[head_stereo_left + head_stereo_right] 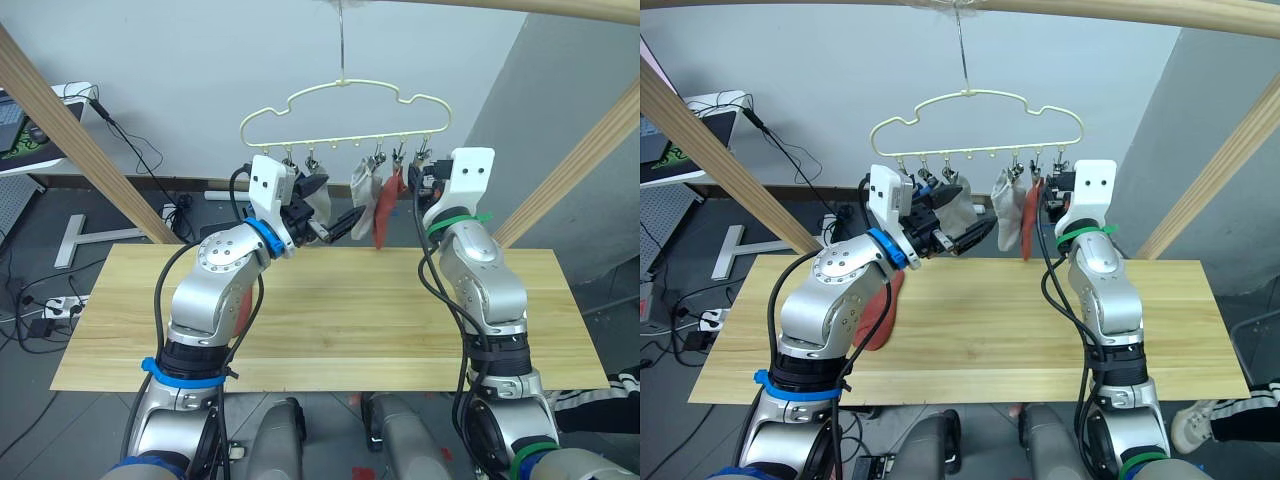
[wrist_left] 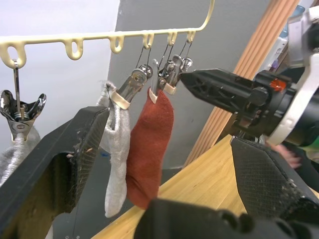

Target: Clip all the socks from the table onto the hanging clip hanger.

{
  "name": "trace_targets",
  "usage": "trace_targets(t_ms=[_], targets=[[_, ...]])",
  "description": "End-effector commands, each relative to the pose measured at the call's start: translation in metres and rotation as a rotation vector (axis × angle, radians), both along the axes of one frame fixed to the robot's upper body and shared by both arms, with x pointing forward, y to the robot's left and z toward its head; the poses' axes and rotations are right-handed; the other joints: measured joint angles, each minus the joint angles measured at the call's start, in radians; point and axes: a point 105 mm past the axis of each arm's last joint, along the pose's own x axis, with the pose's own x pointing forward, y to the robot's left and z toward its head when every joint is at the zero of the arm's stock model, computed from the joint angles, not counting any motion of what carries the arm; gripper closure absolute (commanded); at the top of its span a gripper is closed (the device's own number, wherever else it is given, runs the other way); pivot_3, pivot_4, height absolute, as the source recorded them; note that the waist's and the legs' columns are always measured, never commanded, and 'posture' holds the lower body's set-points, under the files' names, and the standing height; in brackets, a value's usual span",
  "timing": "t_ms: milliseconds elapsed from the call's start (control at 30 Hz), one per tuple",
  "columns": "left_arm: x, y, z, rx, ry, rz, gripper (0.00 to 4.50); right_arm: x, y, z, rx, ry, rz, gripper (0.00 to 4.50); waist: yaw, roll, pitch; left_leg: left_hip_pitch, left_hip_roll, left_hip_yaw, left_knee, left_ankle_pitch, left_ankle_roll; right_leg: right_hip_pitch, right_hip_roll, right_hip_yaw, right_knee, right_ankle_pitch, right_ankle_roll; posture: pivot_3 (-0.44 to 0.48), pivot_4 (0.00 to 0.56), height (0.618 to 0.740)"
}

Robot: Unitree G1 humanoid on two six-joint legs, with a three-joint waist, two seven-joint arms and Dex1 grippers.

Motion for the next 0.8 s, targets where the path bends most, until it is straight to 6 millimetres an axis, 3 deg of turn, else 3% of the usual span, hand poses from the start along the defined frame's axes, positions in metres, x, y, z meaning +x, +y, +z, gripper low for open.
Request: trace_targets(t_ms=[33, 800], targets=[[-0.007, -0.006, 0.019, -0.004, -0.087, -0.026, 0.0, 0.0, -0.003, 0.021, 0.007, -0.086, -0.013, 2.22, 0.001, 0.0, 0.0, 0.0, 0.0, 0.0, 0.0, 0.0, 0.0, 0.0, 0.0, 0.0, 0.0, 0.0, 0.0, 0.0, 0.284, 0.74], [-0.013, -0.021, 0.059, -0.03, -0.186, -0.088, 0.0, 0.011, 0.004, 0.028, 0.039, -0.106, -0.012, 2.22, 0.014, 0.0, 0.0, 0.0, 0.0, 0.0, 0.0, 0.0, 0.0, 0.0, 0.0, 0.0, 0.0, 0.0, 0.0, 0.007, 0.29, 0.74]])
